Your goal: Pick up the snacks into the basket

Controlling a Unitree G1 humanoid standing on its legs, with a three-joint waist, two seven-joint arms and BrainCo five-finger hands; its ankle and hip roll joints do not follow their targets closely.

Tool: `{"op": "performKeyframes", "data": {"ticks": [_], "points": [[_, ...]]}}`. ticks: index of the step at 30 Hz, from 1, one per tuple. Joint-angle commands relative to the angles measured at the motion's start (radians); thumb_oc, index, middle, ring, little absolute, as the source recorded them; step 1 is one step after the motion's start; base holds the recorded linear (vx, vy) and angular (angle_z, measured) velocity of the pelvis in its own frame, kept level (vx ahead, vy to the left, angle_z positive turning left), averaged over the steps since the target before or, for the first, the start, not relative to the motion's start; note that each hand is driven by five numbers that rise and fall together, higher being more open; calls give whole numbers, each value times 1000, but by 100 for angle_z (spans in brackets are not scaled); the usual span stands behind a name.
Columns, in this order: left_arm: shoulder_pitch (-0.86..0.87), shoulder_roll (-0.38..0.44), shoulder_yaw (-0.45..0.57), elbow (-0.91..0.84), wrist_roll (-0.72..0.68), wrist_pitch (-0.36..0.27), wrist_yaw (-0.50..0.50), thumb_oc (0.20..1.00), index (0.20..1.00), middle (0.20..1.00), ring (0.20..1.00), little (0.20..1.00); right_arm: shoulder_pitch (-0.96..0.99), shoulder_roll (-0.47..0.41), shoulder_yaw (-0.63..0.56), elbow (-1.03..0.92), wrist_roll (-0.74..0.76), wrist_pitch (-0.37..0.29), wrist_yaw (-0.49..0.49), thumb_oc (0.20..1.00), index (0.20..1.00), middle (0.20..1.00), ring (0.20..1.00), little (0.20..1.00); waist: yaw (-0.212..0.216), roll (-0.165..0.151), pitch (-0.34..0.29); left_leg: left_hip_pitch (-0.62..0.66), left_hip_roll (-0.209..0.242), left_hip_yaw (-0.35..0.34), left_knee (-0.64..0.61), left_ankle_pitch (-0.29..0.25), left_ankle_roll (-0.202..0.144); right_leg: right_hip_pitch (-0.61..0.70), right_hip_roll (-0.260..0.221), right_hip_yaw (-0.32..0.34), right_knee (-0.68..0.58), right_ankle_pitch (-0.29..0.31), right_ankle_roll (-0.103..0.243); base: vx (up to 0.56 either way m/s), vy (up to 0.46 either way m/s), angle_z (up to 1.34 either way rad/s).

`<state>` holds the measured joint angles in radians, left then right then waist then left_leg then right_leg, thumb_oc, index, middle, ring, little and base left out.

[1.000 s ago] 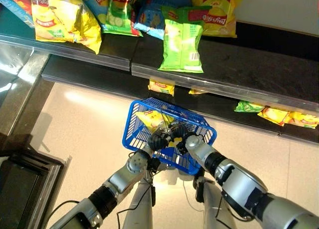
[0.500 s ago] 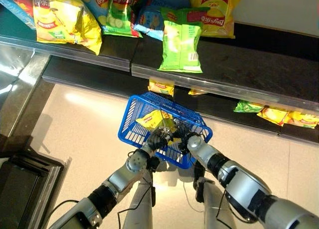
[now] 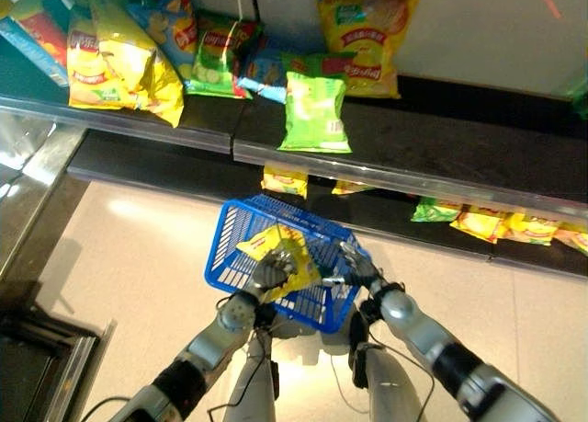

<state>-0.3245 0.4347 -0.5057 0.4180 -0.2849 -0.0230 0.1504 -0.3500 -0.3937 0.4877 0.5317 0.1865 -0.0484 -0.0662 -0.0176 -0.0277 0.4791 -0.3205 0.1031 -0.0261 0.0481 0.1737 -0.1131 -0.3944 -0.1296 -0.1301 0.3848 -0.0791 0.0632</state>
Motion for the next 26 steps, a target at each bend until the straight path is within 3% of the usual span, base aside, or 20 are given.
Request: {"op": "performKeyframes", "data": {"ticks": [1,3,10,12,13,19,23,26], "points": [[-24,-38,44,-22,100,-106,-15,200,200,200,200,200,49,7,-38,-6,-33,-61,38,1000,1000,1000,1000,1000,-3,-40,-115,34,-21,44,84,-148,15,91,-38,42,-224,107,110,71,23,-14],[23,-55,82,108,123,-116,-28,200,200,200,200,200,115,-4,-48,83,-125,-62,32,1000,1000,1000,1000,1000,-10,-46,-166,79,-18,55,61,-155,16,141,-33,44,-272,114,116,90,18,-20],[152,-104,182,345,114,-125,-63,200,200,200,200,200,202,31,-111,372,-220,-66,0,1000,1000,1000,1000,1000,-10,-38,-264,157,-15,67,9,-157,12,231,-35,36,-356,127,118,79,11,-5],[152,-104,181,345,114,-126,-63,200,200,200,200,200,202,31,-111,373,-220,-66,0,1000,1000,1000,1000,1000,-10,-38,-264,159,-15,67,8,-157,12,233,-35,36,-357,127,118,62,5,-1],[195,-118,218,466,158,-122,-78,200,200,200,200,200,236,61,-168,515,-203,-57,-9,1000,1000,1000,1000,1000,-9,-33,-301,190,-12,68,-9,-159,11,264,-33,29,-378,127,118,78,6,1],[244,-133,295,707,262,-93,-66,200,200,200,200,200,296,101,-302,696,-133,-36,-27,1000,1000,1000,1000,1000,-14,-24,-358,245,-8,78,-48,-156,9,314,-30,20,-398,122,116,78,16,3],[288,-141,354,818,288,-73,-70,200,200,200,200,200,326,106,-389,765,-56,-20,-30,1000,1000,1000,1000,1000,-19,-11,-404,288,-7,88,-80,-157,11,349,-25,15,-429,125,115,69,37,0],[297,-145,364,827,286,-71,-71,200,200,200,200,200,331,109,-391,764,-51,-20,-28,1000,1000,1000,1000,1000,-17,-10,-418,303,-8,93,-92,-156,11,364,-25,14,-441,127,114,59,17,-4]]}}
